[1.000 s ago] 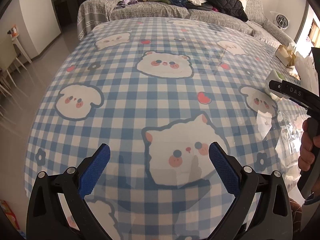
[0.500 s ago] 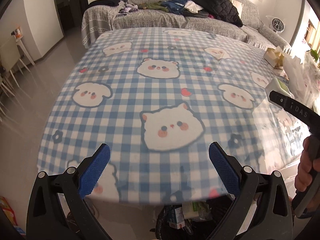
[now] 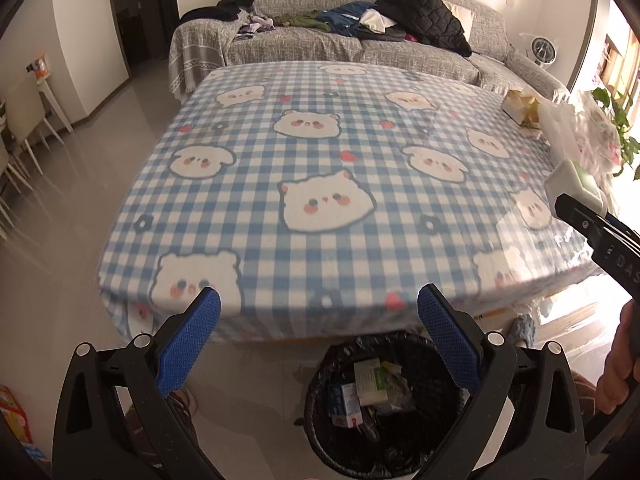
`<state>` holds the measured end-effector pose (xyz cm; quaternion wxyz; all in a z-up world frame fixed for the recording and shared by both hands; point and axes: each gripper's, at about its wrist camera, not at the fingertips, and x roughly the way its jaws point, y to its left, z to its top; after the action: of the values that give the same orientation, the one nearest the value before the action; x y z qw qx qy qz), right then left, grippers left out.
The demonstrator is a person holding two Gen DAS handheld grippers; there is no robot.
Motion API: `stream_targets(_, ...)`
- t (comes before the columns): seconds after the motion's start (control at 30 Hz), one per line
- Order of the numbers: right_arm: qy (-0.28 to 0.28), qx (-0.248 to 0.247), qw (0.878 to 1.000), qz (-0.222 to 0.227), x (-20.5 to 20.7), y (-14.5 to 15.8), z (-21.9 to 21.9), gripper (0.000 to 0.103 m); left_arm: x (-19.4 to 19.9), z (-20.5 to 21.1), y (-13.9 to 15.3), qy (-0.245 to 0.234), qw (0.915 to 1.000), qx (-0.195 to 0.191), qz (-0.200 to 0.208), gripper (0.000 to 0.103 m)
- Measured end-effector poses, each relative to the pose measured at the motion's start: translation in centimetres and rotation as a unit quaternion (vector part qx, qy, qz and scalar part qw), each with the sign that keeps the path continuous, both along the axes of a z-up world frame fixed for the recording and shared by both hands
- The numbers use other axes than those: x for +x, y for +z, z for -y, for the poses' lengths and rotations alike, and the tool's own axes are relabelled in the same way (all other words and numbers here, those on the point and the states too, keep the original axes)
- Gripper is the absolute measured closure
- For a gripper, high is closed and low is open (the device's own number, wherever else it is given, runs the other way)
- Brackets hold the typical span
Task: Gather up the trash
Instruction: 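Carry the pill bottle with the right gripper over the black bin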
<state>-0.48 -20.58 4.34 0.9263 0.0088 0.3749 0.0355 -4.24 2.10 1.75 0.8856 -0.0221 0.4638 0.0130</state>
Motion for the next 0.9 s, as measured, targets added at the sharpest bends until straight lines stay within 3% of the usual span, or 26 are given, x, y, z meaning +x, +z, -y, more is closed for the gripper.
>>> stream_targets(0.4,0.021,0.015,1.000,-0.006,-8.5,-0.6,0.0,0.035,-6.3,1.4,-1.3,-0.004,0.9999,-0.002,-0.015,0.006)
stream_targets(0.9,0.031,0.005,0.999,-0.043,-15.3,-8.2,-0.7,0.035,-12.0,2.5,-7.4,0.005,0.9985,-0.013,-0.053,0.006)
